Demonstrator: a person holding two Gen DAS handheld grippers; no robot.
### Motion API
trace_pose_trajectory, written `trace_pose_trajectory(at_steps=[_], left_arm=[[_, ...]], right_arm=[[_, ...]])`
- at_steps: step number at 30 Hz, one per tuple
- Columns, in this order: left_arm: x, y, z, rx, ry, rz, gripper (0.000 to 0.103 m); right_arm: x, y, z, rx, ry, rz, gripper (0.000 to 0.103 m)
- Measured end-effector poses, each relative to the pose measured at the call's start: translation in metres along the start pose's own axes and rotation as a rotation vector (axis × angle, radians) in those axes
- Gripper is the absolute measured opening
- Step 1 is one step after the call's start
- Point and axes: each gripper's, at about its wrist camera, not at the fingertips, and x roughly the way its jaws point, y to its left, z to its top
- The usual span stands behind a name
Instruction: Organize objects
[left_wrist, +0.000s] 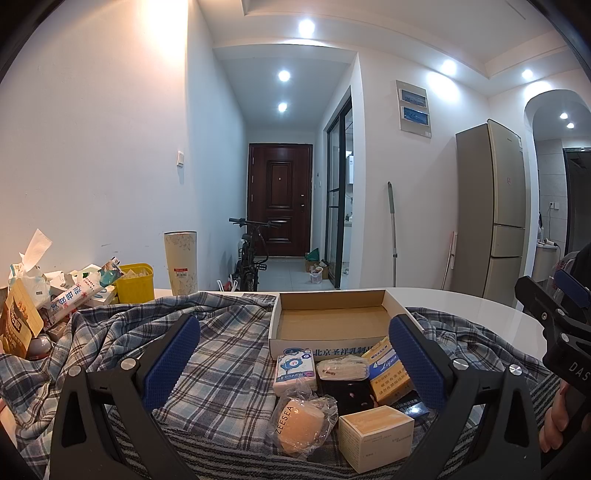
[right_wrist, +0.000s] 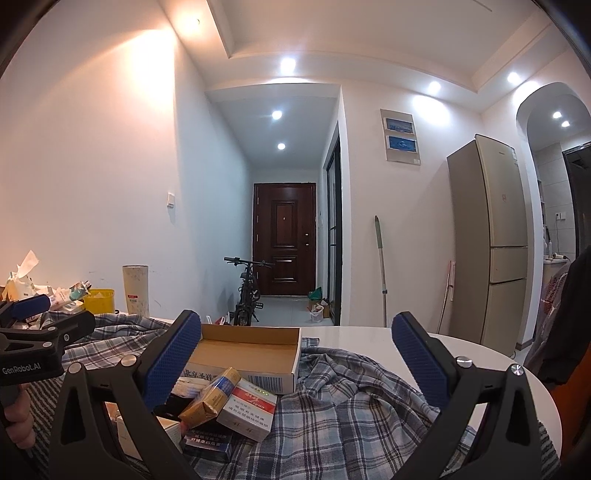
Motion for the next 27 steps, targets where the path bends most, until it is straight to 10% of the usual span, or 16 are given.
trace_pose_trajectory(at_steps=[27], left_arm=[[0.0002, -0.0001, 0.0000, 0.000, 0.001, 0.001, 0.103]], right_arm=[[-0.0012, -0.0004, 0.0003, -0.003, -0.001, 0.015, 0.103]])
